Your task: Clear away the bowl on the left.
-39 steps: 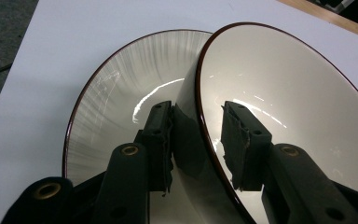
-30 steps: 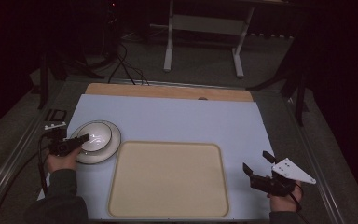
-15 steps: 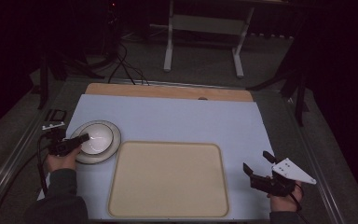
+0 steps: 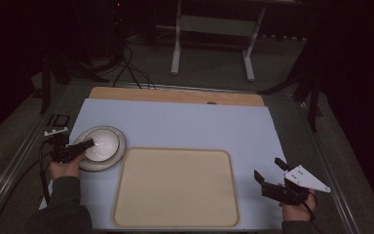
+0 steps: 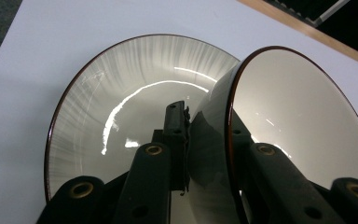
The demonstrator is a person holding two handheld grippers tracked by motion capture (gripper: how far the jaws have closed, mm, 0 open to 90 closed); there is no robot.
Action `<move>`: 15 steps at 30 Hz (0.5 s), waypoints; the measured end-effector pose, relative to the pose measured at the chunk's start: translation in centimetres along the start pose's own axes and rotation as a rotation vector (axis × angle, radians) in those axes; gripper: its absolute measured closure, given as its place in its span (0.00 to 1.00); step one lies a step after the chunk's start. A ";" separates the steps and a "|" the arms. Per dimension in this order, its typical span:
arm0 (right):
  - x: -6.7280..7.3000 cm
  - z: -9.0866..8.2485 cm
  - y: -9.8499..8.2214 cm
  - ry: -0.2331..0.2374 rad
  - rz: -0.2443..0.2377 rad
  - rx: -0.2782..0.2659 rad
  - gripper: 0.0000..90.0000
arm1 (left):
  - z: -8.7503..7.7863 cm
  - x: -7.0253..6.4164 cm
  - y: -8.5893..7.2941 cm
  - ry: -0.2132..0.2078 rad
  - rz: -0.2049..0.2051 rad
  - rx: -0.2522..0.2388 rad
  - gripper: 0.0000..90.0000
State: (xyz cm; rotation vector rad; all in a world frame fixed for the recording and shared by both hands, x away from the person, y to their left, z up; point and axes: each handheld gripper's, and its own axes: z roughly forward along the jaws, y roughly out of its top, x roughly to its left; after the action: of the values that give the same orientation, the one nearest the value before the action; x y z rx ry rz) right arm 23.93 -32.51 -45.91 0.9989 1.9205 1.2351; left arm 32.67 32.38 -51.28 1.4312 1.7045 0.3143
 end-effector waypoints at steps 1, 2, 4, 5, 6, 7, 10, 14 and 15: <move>0.0 0.0 0.0 0.000 0.000 0.001 0.16 | 0.0 0.0 0.0 -0.002 -0.001 -0.002 0.87; 0.0 0.0 0.0 0.000 0.000 0.000 0.16 | -0.1 -0.1 0.0 -0.005 -0.001 -0.005 0.87; 0.0 0.0 0.0 0.000 0.001 0.000 0.16 | -0.3 -0.2 0.0 -0.012 -0.005 -0.014 0.87; 0.0 0.0 0.0 0.000 0.000 -0.001 0.16 | -0.3 -0.2 0.1 -0.014 -0.003 -0.017 0.87; 0.0 0.0 0.0 -0.001 0.001 -0.001 0.16 | -0.4 -0.2 0.1 -0.016 -0.005 -0.021 0.87; 0.0 0.0 0.0 0.000 0.001 0.001 0.16 | -0.5 -0.2 0.1 -0.017 -0.004 -0.023 0.87; 0.0 -0.1 0.0 -0.001 0.000 -0.001 0.16 | -0.7 -0.3 0.1 -0.027 -0.007 -0.031 0.87; -0.1 -0.1 0.0 -0.003 0.002 -0.002 0.16 | -1.0 -0.3 0.2 -0.035 -0.012 -0.046 0.86; -0.1 -0.1 0.0 -0.003 0.001 -0.002 0.16 | -1.0 -0.4 0.2 -0.037 -0.014 -0.050 0.86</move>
State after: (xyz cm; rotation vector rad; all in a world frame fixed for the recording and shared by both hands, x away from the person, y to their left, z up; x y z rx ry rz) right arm 23.91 -32.59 -45.89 1.0004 1.9164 1.2354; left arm 32.02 32.45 -50.37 1.3804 1.6650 0.3188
